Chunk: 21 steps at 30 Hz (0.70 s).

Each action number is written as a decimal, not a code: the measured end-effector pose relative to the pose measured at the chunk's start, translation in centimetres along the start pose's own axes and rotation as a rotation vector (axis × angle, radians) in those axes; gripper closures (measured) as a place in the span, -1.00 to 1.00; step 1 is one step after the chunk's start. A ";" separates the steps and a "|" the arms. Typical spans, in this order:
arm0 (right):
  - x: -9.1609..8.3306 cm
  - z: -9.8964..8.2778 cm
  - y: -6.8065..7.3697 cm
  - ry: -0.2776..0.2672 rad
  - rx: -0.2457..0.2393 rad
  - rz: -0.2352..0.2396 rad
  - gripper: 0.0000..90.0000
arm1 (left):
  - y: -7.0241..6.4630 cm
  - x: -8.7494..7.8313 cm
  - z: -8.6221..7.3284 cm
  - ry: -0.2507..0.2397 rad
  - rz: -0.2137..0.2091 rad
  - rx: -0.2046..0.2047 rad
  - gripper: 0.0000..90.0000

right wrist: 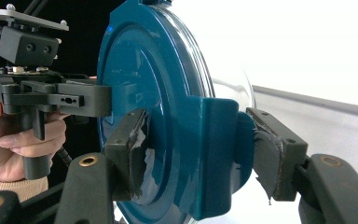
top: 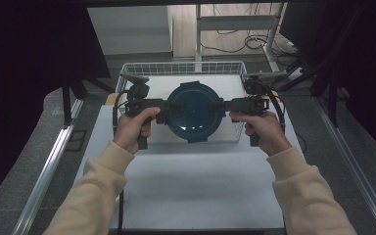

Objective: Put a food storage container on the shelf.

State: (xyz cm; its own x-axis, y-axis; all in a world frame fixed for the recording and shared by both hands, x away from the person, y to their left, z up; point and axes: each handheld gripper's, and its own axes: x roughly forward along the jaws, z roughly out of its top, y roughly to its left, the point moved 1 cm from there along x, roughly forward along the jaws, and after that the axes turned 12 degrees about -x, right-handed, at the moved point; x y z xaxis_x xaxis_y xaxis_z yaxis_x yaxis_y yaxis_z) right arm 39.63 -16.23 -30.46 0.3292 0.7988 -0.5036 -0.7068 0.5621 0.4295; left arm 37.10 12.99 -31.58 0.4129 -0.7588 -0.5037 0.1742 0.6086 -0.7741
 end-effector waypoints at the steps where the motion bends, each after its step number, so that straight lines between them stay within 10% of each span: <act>1: -0.1 0.1 -0.1 -0.002 0.001 0.001 -0.08 | -0.2 0.0 0.3 -0.002 0.000 0.003 -0.30; 21: 0.2 3.5 -2.2 -0.015 0.047 0.005 -0.08 | -0.9 0.7 5.1 0.004 -0.002 -0.002 -0.27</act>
State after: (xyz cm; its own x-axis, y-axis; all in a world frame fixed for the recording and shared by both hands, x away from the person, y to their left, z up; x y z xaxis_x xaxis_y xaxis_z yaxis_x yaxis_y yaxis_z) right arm 43.47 -16.56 -28.93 0.3353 0.8047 -0.4899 -0.6788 0.5669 0.4667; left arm 41.78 13.06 -29.30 0.4092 -0.7609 -0.5036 0.1733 0.6067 -0.7758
